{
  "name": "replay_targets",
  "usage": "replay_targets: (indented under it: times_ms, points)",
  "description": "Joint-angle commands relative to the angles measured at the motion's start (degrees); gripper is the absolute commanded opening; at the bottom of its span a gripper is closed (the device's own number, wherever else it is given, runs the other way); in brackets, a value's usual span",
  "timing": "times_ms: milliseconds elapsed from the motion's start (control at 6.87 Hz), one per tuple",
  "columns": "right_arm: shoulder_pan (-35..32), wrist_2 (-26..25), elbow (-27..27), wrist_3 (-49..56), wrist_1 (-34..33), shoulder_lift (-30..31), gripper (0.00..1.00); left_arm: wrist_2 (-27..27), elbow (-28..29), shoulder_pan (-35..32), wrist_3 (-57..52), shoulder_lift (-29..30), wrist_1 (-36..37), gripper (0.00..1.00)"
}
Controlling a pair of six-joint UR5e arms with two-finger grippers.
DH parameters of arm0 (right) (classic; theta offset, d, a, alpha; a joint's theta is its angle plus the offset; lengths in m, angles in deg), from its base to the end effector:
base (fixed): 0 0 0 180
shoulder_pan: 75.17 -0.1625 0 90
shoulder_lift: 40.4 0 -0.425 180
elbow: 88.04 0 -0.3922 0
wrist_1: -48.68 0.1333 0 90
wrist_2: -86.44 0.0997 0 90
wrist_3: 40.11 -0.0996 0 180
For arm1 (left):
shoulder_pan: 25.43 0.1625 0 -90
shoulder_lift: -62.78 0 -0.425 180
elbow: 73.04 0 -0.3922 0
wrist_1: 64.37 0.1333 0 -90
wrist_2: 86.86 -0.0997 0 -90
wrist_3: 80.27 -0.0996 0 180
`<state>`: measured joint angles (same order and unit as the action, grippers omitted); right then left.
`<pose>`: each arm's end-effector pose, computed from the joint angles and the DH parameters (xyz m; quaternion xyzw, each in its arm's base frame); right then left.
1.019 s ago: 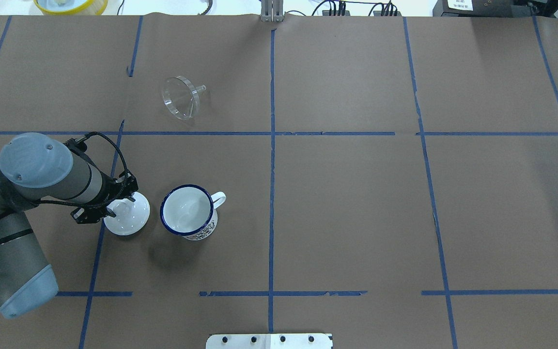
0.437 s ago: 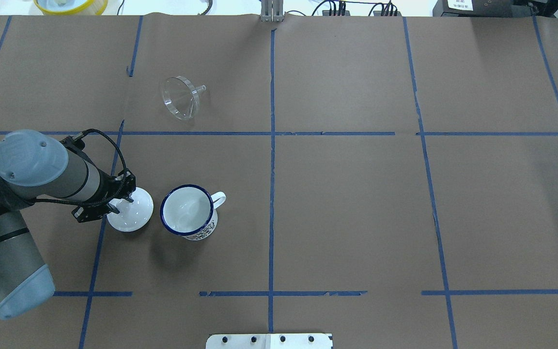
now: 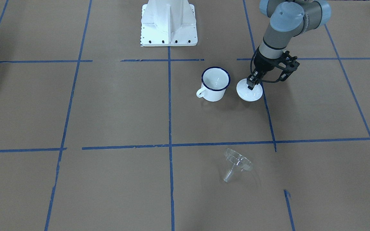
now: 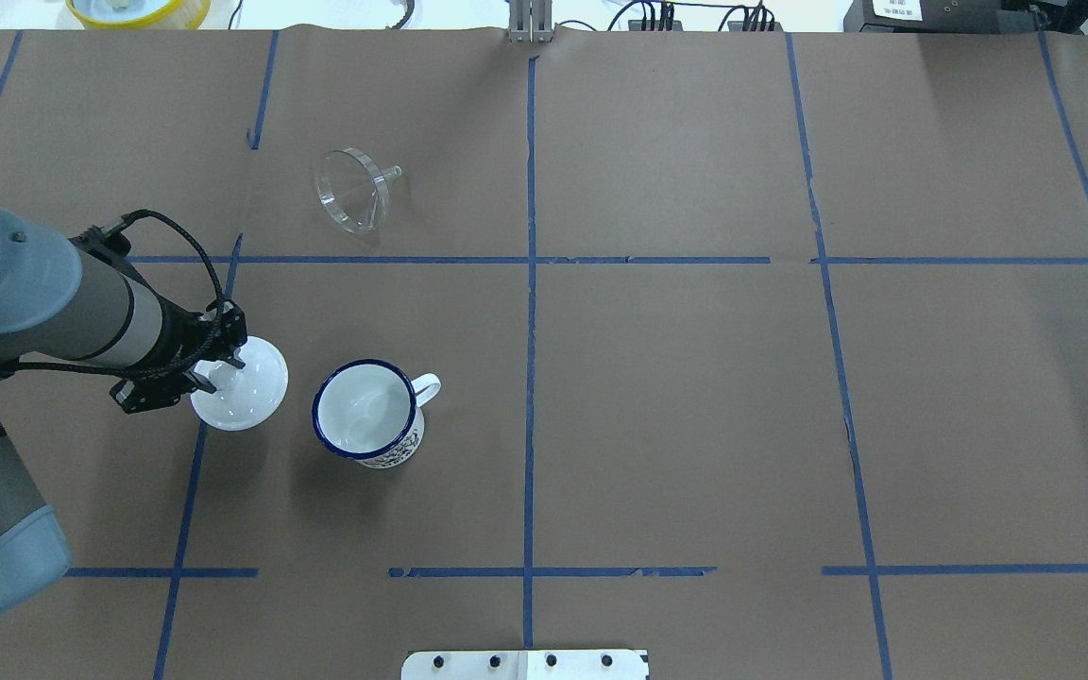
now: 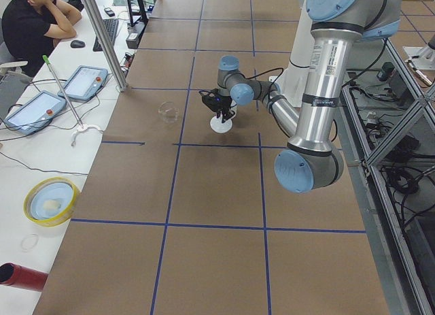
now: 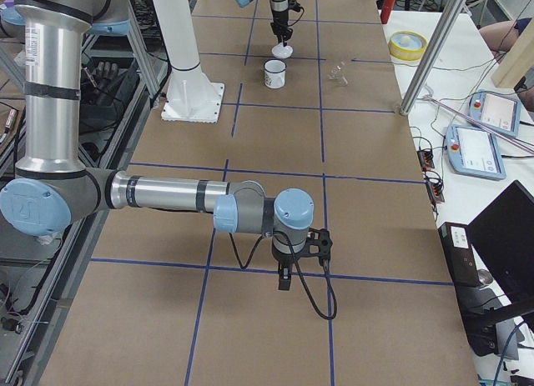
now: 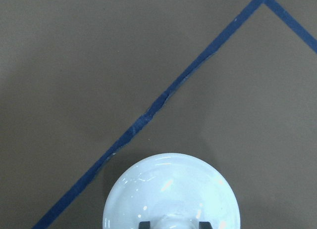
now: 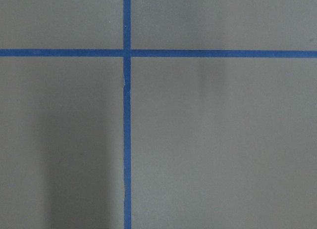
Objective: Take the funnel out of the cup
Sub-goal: 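Lift the white lid and carry it over the mug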
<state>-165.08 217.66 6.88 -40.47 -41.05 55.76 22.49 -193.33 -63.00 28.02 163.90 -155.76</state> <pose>0.0670 -0.4450 0.6701 -0.0093 -0.3520 0.0052 0.9360 0.3455 -0.3924 0.3213 -0.0940 0.3808 -0.3757 0.8396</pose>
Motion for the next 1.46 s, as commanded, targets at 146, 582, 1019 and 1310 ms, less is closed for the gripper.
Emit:
replay_targets:
  times_ms: [146, 582, 1019, 1310]
  points:
    - [0.0, 0.0, 0.0, 0.0, 0.0, 0.0, 1.0, 0.5, -1.7, -0.1, 0.3, 9.5, 14.3, 0.0]
    - [0.0, 0.0, 0.0, 0.0, 0.0, 0.0, 1.0, 3.7, 1.7, 0.6, 2.1, 15.5, 16.1, 0.0]
    - [0.0, 0.0, 0.0, 0.0, 0.0, 0.0, 1.0, 3.7, 4.5, 3.1, 6.1, 18.1, 16.2, 0.0]
    - [0.0, 0.0, 0.0, 0.0, 0.0, 0.0, 1.0, 3.7, 4.5, 3.6, 7.3, 19.0, 17.6, 0.0]
